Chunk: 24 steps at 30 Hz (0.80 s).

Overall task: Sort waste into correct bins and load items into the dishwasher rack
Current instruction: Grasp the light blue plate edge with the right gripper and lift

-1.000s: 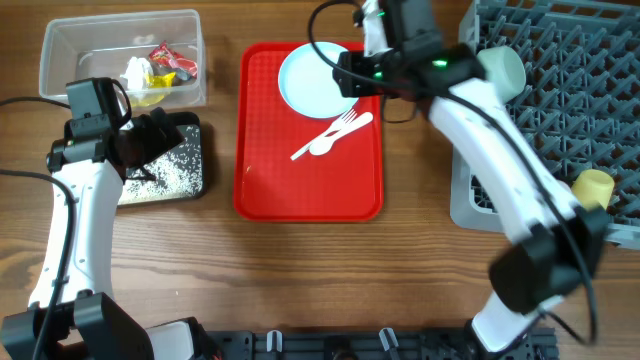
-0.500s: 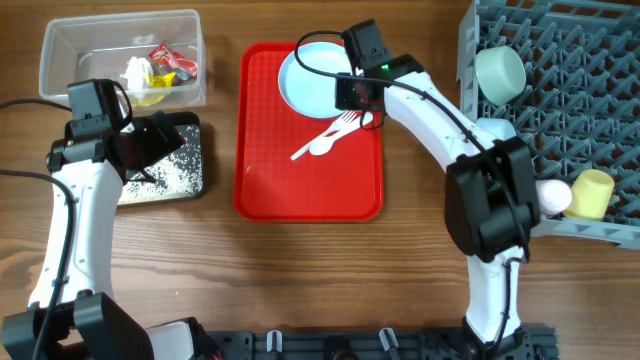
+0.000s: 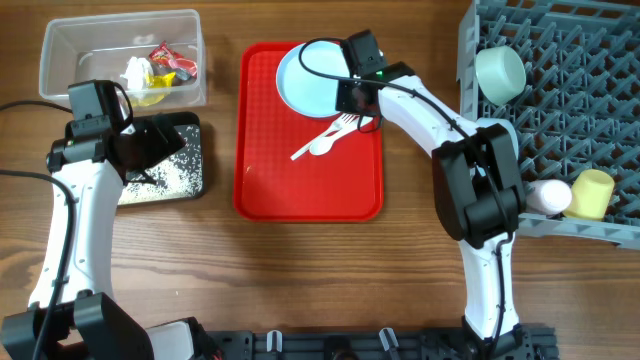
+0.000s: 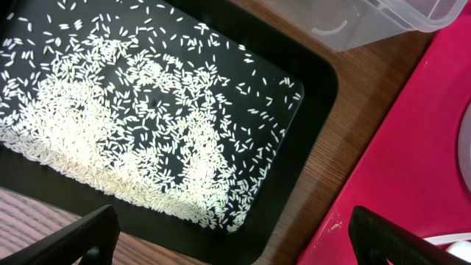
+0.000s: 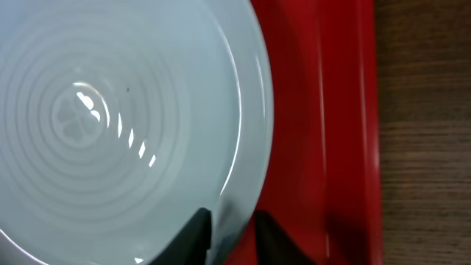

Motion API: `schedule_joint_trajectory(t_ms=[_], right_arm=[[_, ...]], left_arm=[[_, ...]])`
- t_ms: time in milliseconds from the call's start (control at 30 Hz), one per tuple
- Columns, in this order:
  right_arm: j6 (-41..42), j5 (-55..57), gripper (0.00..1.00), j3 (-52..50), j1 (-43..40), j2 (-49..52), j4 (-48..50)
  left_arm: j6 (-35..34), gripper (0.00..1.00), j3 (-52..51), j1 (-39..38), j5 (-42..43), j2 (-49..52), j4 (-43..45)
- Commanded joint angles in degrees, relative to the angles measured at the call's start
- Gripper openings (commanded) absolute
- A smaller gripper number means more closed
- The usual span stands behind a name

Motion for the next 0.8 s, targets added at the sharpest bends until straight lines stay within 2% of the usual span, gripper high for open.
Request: schedule_joint_trajectory(t_ms=[0,133,300,433,600,767], right_arm=[[0.8,1.0,0.11,-0.2,-0.9,1.4,0.6],[0.7,1.0,0.05,-0.2,-1.0,1.4,1.6],[-3.5,0.1,0.04,-0.2,-1.0,1.3,3.3],[-3.9,0.1,0.04,-0.1,-2.0,-1.0,3.0],[-10.7,1.2,0.04,0.0,-4.8,-9.3,2.3],[-19.2,10.1,0.05,0.0,-7.2,-19.6,-0.2]], left_arm=[[-0.5,1.00,0.0,0.1,0.9,0.4,0.0],[-0.5,1.00,0.0,0.1,1.1,0.4,0.0],[-0.5,1.00,0.0,0.1,2.0,0.4,-0.4],[-0.5,1.00,0.0,0.1,2.0,0.4,-0.9],[-0.5,1.00,0.0,0.1,1.9,0.4,-1.1],[-0.5,1.00,0.0,0.1,1.9,0.4,-1.1]])
